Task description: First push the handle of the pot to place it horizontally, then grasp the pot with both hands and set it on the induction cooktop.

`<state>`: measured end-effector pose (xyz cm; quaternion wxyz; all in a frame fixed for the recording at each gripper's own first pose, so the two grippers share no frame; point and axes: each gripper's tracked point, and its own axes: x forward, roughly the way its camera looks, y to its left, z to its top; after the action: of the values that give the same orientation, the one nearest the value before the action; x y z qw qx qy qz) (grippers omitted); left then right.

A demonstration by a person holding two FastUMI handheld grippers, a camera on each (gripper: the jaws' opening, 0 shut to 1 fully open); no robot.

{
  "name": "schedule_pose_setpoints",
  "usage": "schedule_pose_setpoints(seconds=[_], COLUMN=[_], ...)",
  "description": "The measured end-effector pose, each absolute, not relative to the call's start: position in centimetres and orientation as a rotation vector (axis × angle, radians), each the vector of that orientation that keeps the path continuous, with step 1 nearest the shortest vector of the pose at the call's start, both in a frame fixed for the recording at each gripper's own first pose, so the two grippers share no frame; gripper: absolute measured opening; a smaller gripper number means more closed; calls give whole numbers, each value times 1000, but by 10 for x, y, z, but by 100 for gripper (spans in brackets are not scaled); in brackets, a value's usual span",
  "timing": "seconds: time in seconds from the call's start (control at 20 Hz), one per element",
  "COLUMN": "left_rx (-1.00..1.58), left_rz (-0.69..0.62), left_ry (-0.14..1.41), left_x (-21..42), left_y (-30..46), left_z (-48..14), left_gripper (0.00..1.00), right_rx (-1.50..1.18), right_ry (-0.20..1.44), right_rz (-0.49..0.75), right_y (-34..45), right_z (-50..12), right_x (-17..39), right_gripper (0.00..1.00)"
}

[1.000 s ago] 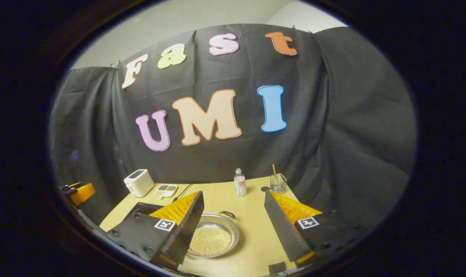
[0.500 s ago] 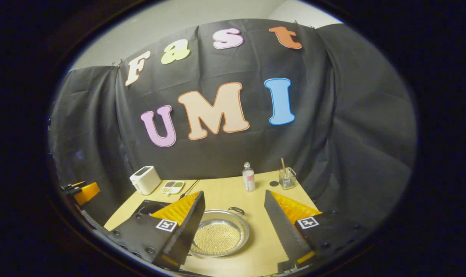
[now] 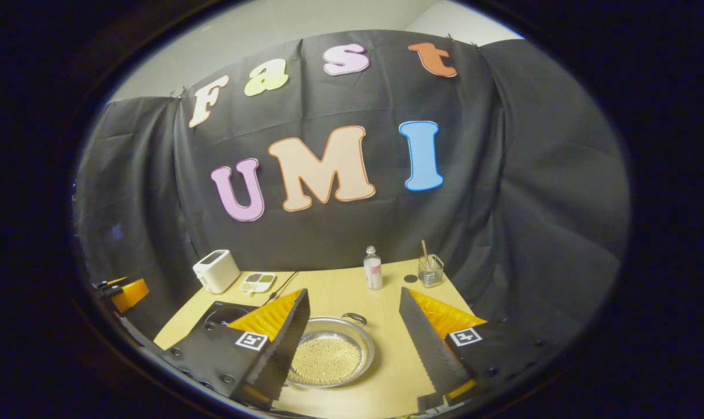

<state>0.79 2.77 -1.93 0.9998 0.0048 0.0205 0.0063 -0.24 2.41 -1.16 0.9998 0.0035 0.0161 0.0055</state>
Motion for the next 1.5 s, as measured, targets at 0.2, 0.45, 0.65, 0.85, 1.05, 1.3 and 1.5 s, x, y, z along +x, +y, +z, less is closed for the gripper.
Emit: schedule_pose_setpoints(seconds=[0.2, 0.45, 0.65, 0.85, 1.05, 1.3, 1.5], left_rx=[7, 8, 11, 18, 9, 17, 21], left_rz=[29, 28, 18, 21, 17, 18, 22], left_ry=[52, 50, 49, 57, 68, 84, 97], left_x=[7, 5, 8, 11, 18, 29, 42], left_y=[32, 28, 23, 23, 25, 31, 42], left_z=[-23, -25, -27, -31, -36, -42, -44], left_gripper=[96, 98, 92, 99, 92, 93, 93], right_rx=[-3, 3, -27, -58, -72, -95, -82], right_ry=[33, 31, 24, 36, 71, 176, 303], right_rz=[6, 17, -21, -29, -28, -44, -36], right_y=[18, 18, 5, 2, 6, 15, 36], right_z=[-12, -12, -14, -21, -36, -80, -124], right_x=[-2, -4, 0, 2, 3, 7, 7], right_gripper=[89, 73, 21, 0, 0, 0, 3])
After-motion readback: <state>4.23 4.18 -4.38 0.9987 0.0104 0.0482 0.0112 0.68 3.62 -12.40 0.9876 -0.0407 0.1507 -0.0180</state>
